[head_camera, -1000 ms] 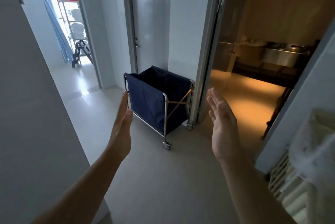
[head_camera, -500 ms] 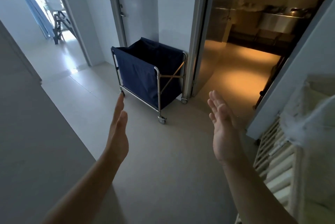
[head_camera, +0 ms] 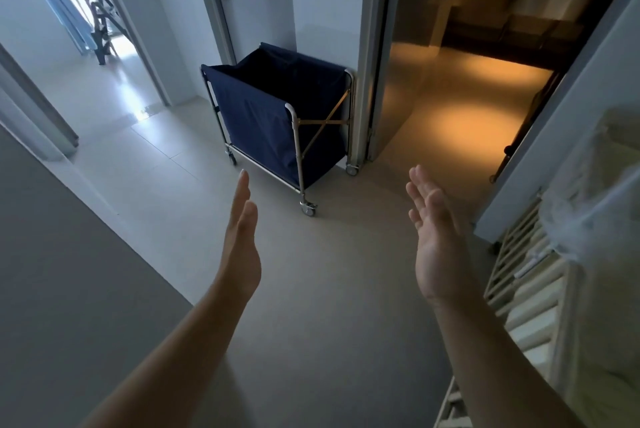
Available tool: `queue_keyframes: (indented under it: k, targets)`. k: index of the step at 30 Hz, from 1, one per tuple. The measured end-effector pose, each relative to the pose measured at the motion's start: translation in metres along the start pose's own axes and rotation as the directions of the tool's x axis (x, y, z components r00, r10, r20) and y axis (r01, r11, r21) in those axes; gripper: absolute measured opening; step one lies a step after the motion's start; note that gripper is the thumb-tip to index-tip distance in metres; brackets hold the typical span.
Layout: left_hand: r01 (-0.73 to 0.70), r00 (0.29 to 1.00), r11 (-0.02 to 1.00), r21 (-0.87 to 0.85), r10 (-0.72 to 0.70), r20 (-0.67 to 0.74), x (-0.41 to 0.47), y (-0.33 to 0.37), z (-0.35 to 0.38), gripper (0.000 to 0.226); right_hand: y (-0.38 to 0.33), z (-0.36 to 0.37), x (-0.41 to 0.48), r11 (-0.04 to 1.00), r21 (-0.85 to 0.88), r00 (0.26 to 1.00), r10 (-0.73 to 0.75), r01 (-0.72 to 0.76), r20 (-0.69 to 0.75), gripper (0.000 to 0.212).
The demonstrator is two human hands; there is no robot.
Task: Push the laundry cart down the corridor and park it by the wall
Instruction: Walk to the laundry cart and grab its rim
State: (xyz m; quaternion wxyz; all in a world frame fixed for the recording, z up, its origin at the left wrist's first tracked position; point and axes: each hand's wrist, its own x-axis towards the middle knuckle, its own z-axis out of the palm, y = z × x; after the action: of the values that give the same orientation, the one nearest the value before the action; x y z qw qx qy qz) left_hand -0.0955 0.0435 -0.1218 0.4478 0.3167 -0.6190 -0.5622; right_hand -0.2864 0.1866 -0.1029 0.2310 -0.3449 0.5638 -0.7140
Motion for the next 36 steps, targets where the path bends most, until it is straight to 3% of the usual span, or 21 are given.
queue_keyframes:
  k: [17, 24, 31, 36]
  targets:
    - [0.03, 0.999, 0.999, 0.04, -0.032, 0.041, 0.06, -0.038, 0.061, 0.082, 0.041, -0.036, 0.062, 0.996, -0.021, 0.996, 0.083, -0.083, -0.026, 0.073]
    - [0.071, 0.996, 0.997, -0.006, -0.071, 0.047, 0.132, -0.059, 0.088, 0.081, 0.059, -0.043, 0.13, 0.99, -0.081, 0.993, 0.111, -0.114, -0.04, 0.066]
    - [0.093, 0.992, 0.994, -0.057, -0.088, 0.088, 0.218, -0.07, 0.122, 0.066, 0.066, -0.051, 0.213, 0.983, -0.123, 0.989, 0.128, -0.135, -0.068, 0.064]
    - [0.09, 0.99, 0.992, -0.089, -0.079, 0.117, 0.262, -0.079, 0.143, 0.072, 0.078, -0.052, 0.258, 0.98, -0.136, 0.987, 0.132, -0.143, -0.089, 0.064]
